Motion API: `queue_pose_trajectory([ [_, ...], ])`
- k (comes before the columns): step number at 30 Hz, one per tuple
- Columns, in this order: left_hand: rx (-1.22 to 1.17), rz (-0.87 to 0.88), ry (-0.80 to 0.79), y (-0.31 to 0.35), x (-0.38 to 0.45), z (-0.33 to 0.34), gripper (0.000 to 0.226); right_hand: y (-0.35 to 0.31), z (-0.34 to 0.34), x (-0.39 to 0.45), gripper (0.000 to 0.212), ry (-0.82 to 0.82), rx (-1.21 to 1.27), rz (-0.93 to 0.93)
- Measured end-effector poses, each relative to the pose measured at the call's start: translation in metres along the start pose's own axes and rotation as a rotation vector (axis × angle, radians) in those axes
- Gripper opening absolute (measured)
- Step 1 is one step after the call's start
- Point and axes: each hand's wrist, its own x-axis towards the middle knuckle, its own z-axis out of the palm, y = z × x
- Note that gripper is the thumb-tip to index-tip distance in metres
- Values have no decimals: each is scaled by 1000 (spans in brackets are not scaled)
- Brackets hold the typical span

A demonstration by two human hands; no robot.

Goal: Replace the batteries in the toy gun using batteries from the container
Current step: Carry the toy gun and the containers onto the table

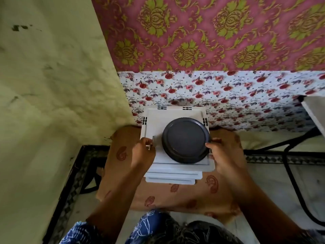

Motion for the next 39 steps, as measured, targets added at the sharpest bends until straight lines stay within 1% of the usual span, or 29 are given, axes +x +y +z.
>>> queue_pose_trajectory([
  [1,2,17,8,-1,5,-1,20,0,2,3,34,-22,-15,2],
  [3,68,62,7,-3,15,-1,15,-11,7,1,19,-32,5,63],
  [4,125,76,-7,-2,18,-2,14,-13,7,1,16,-33,25,114],
  [6,217,100,-65,-4,26,-1,19,-16,8,2,22,-20,61,165],
  [8,307,120,-116,-7,32,-1,30,-17,8,2,24,-26,74,194],
  [10,366,127,-151,-8,33,-1,32,-14,8,0,25,-50,140,252],
  [14,376,136,-157,-9,33,-3,21,-7,7,-6,6,-17,225,242],
  [18,347,160,-204,-8,36,-7,20,-2,4,-22,4,46,264,208],
  [21,280,157,-262,-2,34,-10,12,2,-5,-44,6,98,274,111],
  [23,211,164,-285,6,30,-5,13,5,-17,-60,11,164,309,68],
  [25,139,183,-288,18,24,-2,16,7,-29,-73,10,238,340,56],
  [30,-13,312,-400,81,-6,27,18,13,-87,-111,10,446,486,27],
  [33,-21,435,-477,120,-32,50,19,22,-129,-133,14,603,574,-23],
  [36,8,590,-501,155,-64,75,21,36,-175,-152,11,764,633,-57],
  [37,-12,612,-520,168,-80,85,21,42,-194,-161,9,811,654,-66],
  [39,-50,595,-561,189,-104,103,23,55,-226,-174,6,873,684,-73],
])
